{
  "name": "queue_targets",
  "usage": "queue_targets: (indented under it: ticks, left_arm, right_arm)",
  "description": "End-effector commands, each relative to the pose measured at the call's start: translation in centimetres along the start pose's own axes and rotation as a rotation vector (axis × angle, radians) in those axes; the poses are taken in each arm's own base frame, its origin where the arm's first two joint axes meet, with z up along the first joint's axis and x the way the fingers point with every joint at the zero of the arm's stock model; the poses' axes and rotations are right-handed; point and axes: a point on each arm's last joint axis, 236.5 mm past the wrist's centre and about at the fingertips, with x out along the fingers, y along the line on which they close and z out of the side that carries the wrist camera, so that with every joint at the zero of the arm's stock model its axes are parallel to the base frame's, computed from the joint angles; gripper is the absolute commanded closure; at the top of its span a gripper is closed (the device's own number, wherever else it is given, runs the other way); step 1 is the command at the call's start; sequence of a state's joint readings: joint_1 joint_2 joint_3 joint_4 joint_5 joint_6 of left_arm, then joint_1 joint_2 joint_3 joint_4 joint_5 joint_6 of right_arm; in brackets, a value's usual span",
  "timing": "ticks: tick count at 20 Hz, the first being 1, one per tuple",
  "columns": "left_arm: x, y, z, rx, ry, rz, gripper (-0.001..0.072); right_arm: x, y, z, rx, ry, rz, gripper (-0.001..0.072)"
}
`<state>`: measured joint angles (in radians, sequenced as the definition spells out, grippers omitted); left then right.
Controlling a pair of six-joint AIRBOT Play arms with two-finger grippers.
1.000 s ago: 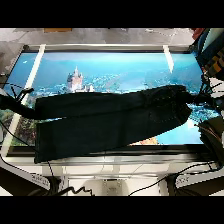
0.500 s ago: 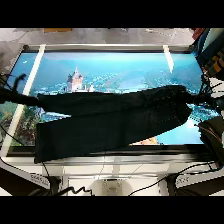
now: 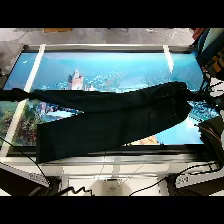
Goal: Fold the clothes and pants, and hang the long-sleeved shirts on hangers.
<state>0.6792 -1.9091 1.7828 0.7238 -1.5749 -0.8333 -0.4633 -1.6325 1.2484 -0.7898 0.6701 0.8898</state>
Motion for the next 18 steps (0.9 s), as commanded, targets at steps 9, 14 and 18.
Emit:
queue_targets:
  ticks: [9, 14, 18]
  left_arm:
    - [-0.1, 8.4, -6.6, -0.168, 0.291, 0.386, 0.0688]
    - [1.4, 4.5, 3.2, -0.075, -0.065, 0.328, 0.0688]
    - [-5.0, -0.7, 12.0, 0.113, -0.404, 0.437, 0.0687]
  right_arm:
    - [2.4, -1.0, 0.9, 0.04, -0.069, -0.069, 0.0662]
    - [2.4, 1.0, 2.5, 0.002, -0.099, -0.05, 0.0662]
    - [0.8, 2.0, 7.0, -0.038, -0.185, -0.039, 0.0662]
